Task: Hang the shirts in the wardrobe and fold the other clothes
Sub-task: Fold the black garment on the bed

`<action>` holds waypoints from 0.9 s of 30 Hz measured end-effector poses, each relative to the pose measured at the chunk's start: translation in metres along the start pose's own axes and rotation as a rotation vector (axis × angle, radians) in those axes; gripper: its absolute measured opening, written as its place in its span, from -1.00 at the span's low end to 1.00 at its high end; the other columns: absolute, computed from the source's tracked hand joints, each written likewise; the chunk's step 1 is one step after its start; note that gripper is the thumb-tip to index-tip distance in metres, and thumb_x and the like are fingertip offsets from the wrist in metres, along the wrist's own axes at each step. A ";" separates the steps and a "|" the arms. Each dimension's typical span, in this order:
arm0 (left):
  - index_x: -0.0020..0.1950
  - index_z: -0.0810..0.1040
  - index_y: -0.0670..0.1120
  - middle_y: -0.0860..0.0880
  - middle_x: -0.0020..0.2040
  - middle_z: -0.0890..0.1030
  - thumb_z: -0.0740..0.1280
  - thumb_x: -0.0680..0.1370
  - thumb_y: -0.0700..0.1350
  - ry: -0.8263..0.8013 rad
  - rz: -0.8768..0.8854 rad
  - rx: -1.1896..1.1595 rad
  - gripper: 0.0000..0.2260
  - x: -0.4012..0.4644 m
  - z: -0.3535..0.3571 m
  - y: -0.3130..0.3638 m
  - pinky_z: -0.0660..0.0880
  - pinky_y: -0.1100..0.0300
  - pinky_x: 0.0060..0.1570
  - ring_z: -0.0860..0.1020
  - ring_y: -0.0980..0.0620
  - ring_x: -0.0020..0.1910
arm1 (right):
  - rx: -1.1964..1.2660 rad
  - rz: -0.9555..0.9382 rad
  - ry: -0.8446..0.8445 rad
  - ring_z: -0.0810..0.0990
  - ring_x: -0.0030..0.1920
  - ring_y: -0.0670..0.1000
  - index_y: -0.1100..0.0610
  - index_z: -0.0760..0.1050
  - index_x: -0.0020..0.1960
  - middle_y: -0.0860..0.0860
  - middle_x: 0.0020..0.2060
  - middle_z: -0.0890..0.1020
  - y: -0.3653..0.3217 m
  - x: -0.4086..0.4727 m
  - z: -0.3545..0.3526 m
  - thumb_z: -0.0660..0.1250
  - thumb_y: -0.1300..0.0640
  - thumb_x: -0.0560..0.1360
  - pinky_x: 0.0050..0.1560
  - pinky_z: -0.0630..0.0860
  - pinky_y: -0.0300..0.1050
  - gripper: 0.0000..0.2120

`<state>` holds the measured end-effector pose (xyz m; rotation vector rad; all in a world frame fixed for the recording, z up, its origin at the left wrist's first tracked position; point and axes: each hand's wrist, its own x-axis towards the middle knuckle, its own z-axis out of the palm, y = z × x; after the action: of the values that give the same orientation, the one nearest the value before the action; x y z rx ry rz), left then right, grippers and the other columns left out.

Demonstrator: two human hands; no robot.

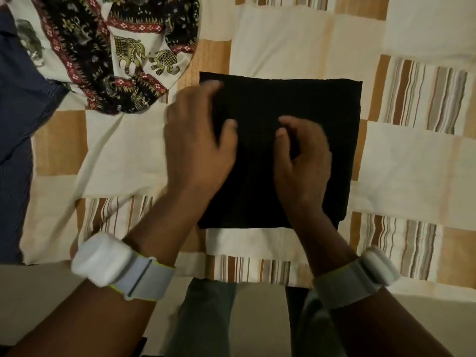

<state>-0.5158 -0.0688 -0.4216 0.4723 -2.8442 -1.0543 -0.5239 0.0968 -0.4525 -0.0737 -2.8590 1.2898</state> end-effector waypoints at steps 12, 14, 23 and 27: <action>0.69 0.09 0.07 -0.11 0.70 -0.05 0.18 0.69 0.17 -0.269 0.112 0.253 -0.40 -0.051 0.035 -0.062 0.09 -0.24 0.59 -0.04 -0.17 0.68 | -0.527 0.094 -0.159 -0.05 0.67 0.14 -0.04 0.02 0.68 0.07 0.68 0.02 0.104 0.028 -0.035 0.00 -0.25 0.71 0.63 -0.05 0.23 -0.39; 0.69 0.08 0.05 -0.13 0.66 0.08 0.28 0.67 0.14 -0.169 -0.068 0.064 -0.35 -0.056 0.029 -0.059 0.24 -0.10 0.56 0.13 -0.07 0.63 | -0.361 0.228 -0.053 0.10 0.64 0.13 0.04 0.10 0.66 0.10 0.65 0.16 0.113 0.026 -0.046 0.05 -0.23 0.70 0.62 0.11 0.21 -0.38; 0.40 0.56 0.01 0.07 0.22 0.66 0.52 0.43 0.25 -0.165 -0.663 -0.365 -0.40 -0.017 0.027 -0.016 0.58 -0.05 0.28 0.64 0.04 0.19 | 0.229 0.677 -0.044 0.57 -0.02 -0.25 -0.07 0.44 0.38 -0.27 0.01 0.56 0.086 -0.016 -0.074 0.38 -0.18 0.58 -0.02 0.54 -0.29 -0.58; 0.44 0.51 0.06 0.08 0.26 0.66 0.59 0.28 0.29 -0.354 -0.631 -0.420 -0.22 -0.014 0.039 0.012 0.56 -0.08 0.31 0.63 0.00 0.24 | 0.521 0.836 -0.257 0.70 0.02 -0.04 0.05 0.55 0.30 -0.08 0.03 0.70 0.093 -0.003 -0.082 0.57 -0.06 0.45 -0.02 0.67 -0.15 -0.52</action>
<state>-0.5119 -0.0315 -0.4426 1.2942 -2.6600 -1.9530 -0.5152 0.2197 -0.4677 -1.2784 -2.6183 2.2573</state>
